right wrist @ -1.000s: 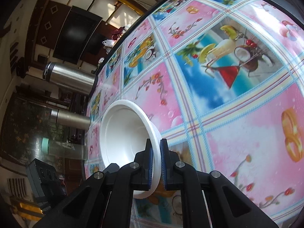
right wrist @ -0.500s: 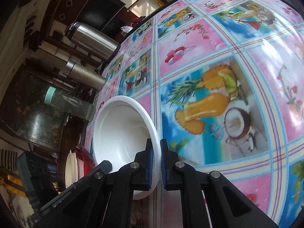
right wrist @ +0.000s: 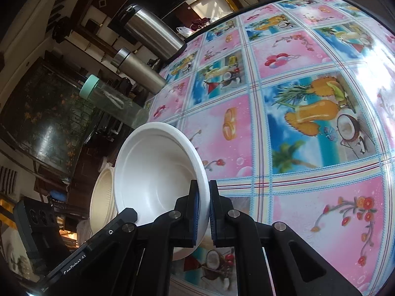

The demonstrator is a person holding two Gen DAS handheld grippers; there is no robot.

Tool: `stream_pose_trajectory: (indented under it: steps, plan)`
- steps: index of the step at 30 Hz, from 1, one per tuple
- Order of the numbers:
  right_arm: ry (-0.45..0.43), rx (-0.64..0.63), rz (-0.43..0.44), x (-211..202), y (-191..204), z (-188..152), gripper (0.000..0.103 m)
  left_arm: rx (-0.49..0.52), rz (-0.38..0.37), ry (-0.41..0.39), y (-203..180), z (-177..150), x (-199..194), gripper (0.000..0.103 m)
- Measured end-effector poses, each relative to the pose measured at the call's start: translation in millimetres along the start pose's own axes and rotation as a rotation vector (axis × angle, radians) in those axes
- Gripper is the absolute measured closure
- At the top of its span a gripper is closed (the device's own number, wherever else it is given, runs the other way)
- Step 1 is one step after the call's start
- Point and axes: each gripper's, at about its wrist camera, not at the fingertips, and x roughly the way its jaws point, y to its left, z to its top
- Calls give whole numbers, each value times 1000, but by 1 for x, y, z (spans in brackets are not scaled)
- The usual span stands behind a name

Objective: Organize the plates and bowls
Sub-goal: 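Carry the white plate over and lower it onto the cream bowls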

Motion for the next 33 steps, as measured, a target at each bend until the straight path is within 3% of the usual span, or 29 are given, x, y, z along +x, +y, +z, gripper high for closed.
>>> stream_pose_trajectory:
  steps: [6,16,26,33]
  plan:
    - [-19,-57,34,-7,38,-4,95,-1,-21,-74,14,6,-36,94]
    - [-5,-143,81,7,99,-13,95,-32,11,-181,46,13,-83,94]
    - [35,-236,112,30,149,-26,94,-53,126,-250,78,14,-103,94]
    - [65,-262,114,46,162,-32,94,-45,208,-286,89,9,-103,94]
